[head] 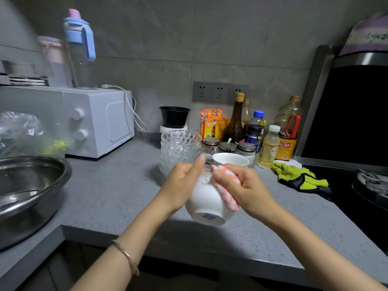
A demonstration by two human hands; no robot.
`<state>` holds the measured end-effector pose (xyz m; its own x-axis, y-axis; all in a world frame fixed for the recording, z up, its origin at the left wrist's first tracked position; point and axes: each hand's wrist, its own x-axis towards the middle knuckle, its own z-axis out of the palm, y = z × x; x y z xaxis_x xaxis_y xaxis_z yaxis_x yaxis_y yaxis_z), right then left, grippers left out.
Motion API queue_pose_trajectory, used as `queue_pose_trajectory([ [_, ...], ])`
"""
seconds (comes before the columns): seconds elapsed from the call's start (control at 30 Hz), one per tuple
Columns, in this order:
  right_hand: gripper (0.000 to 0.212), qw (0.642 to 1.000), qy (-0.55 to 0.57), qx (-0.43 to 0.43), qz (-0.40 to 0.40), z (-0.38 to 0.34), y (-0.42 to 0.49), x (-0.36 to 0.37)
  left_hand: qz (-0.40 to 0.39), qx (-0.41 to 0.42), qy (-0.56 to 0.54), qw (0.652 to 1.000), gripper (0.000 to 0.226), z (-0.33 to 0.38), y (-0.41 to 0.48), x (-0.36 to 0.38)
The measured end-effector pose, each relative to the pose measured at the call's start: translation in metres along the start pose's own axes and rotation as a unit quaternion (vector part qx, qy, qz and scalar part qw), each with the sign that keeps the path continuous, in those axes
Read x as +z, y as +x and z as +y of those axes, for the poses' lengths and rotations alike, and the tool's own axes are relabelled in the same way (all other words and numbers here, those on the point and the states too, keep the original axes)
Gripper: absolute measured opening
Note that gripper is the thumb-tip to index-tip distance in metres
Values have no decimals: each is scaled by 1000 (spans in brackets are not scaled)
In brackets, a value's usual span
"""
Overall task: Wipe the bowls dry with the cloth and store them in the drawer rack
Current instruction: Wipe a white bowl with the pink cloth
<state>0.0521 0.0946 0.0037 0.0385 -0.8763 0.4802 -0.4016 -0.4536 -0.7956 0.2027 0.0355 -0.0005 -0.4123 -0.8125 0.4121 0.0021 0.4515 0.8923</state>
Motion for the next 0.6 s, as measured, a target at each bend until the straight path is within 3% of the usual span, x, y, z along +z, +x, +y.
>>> queue_pose_trajectory([
  [0.1,37,1000,9,10,4,-3,0,5,31,12,6,999,61,-2,0,4],
  [0.2,44,997,66,11,33,-6,-2,7,99,-45,-140,984,47,5,-1,8],
  [0.3,61,989,120,51,69,-7,-2,5,146,-109,-306,935,39,5,0,8],
  [0.37,57,986,132,58,78,-7,-2,5,130,-111,-262,950,43,2,-1,6],
  [0.5,51,995,76,47,46,-10,0,-2,55,-87,-52,993,56,5,0,0],
  [0.6,41,997,52,57,14,-12,1,-2,21,-70,-33,997,67,10,-1,4],
])
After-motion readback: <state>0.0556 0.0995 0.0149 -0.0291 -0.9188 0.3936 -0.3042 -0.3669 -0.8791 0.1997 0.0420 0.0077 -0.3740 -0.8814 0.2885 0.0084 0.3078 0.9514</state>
